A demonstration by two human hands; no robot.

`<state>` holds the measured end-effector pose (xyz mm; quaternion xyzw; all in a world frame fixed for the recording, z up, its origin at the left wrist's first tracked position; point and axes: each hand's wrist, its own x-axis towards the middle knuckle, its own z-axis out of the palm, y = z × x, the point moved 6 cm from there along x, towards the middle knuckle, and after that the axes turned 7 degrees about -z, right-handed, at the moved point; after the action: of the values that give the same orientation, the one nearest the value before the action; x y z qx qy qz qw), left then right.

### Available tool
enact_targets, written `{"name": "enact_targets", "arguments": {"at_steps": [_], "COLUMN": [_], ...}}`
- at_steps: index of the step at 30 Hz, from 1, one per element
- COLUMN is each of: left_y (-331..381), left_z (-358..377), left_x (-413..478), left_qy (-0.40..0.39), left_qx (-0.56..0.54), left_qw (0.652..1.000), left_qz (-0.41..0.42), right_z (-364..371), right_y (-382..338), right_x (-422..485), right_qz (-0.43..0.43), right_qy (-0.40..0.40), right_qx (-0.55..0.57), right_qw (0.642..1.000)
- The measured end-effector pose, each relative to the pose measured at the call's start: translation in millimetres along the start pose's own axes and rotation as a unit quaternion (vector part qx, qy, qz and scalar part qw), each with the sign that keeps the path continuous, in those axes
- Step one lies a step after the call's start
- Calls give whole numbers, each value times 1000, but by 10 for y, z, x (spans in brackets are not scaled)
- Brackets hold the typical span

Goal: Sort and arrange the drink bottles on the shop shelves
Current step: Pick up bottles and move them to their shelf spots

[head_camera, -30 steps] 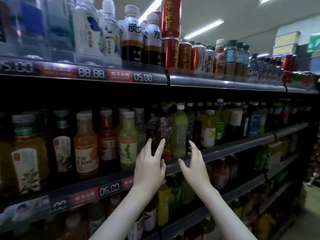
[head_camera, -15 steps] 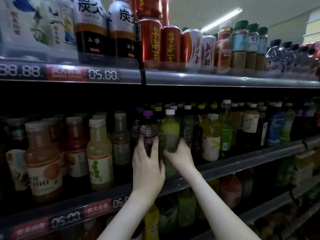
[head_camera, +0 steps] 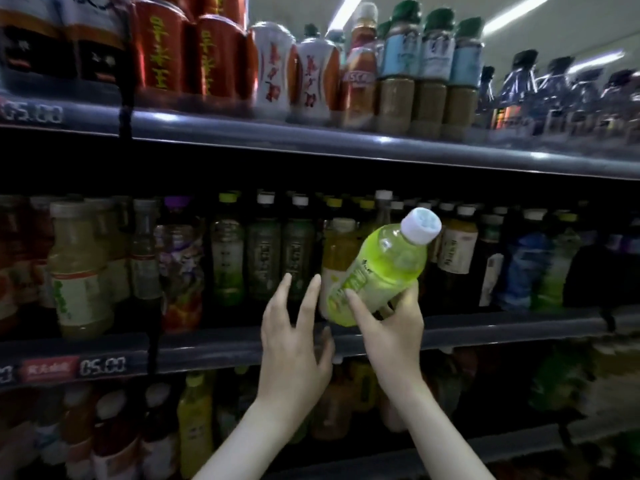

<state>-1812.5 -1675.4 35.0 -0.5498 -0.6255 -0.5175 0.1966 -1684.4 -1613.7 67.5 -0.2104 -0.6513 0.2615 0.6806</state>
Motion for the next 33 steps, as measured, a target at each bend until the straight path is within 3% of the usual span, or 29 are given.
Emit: {"name": "enact_targets", "arguments": {"at_steps": [5, 9, 20, 26, 33], "left_y": [401, 500, 630, 572, 678], "left_z": [466, 825, 1477, 1681, 1677], "left_x": [70, 262, 914, 1077, 1052], "left_qy": [-38, -48, 24, 56, 143], "left_qx": [-14, 50, 222, 214, 107], "left_qw": [999, 998, 975, 975, 984], "left_qz": [2, 12, 17, -15, -4], "right_z": [-765, -1222, -1640, -1579, -1478], "right_y": [247, 442, 847, 940, 1063], "right_x": [73, 158, 421, 583, 619], "right_qz": [26, 43, 78, 61, 56], "right_qy": [24, 44, 59, 43, 38], "right_qx": [-23, -42, -74, -75, -84], "right_qw": [999, 997, 992, 994, 994]}}
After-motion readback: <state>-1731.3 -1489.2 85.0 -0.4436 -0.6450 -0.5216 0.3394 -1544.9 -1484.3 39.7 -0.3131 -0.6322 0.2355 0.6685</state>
